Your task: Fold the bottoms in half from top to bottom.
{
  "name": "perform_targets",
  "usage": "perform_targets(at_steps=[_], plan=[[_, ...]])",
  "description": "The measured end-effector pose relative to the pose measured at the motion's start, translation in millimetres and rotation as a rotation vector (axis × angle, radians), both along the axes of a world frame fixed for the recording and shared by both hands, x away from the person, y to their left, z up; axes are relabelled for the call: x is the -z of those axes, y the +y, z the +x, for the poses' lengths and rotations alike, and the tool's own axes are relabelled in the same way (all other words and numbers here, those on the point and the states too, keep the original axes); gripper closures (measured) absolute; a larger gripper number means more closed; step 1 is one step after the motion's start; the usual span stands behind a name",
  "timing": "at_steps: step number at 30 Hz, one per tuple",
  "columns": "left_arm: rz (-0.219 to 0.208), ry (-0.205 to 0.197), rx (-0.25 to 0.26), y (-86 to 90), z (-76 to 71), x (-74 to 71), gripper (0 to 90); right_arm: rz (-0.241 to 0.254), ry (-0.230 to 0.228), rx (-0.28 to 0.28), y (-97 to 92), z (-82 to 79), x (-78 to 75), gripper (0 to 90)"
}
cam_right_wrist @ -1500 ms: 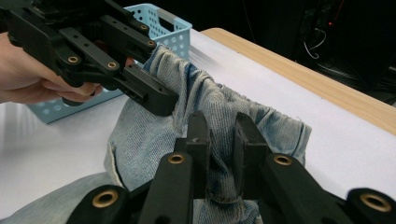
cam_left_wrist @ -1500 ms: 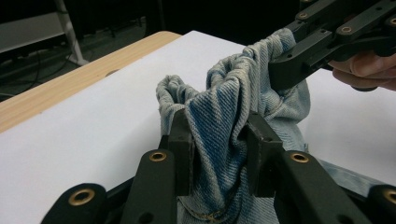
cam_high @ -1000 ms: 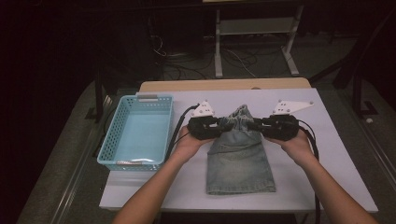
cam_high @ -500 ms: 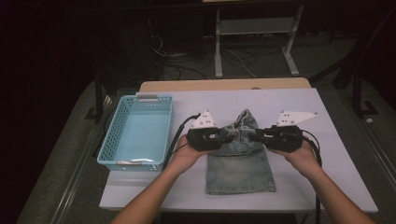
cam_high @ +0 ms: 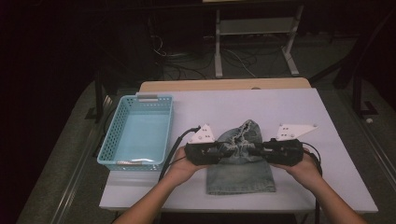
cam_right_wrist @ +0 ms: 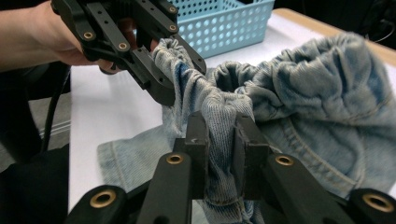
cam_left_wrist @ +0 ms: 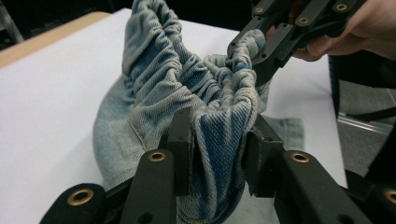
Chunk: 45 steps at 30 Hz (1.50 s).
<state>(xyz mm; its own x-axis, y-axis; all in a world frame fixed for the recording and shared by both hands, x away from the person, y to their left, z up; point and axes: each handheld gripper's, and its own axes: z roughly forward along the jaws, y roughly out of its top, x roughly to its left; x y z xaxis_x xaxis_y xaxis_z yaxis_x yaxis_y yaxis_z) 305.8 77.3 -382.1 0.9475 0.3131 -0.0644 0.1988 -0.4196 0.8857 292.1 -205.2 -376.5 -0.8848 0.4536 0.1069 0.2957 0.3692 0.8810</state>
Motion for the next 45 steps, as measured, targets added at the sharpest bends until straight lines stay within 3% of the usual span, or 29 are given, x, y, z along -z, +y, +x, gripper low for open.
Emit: perform_targets(at_steps=[17,31,40,45], plan=[[0.045,0.040,0.042,2.8,-28.8,19.0,63.5,-0.064,0.053,-0.079,5.4,-24.4,18.5,75.8],[0.091,0.067,0.091,2.3,-45.7,32.4,54.7,-0.166,0.084,-0.133,12.3,-42.6,35.4,71.6],[0.047,0.120,0.113,10.9,-50.7,30.7,49.6,-0.140,0.102,-0.140,6.8,-50.2,37.7,57.4],[0.025,0.130,0.095,20.5,-53.3,26.6,47.9,-0.125,0.119,-0.130,-3.1,-56.4,38.6,51.6]])
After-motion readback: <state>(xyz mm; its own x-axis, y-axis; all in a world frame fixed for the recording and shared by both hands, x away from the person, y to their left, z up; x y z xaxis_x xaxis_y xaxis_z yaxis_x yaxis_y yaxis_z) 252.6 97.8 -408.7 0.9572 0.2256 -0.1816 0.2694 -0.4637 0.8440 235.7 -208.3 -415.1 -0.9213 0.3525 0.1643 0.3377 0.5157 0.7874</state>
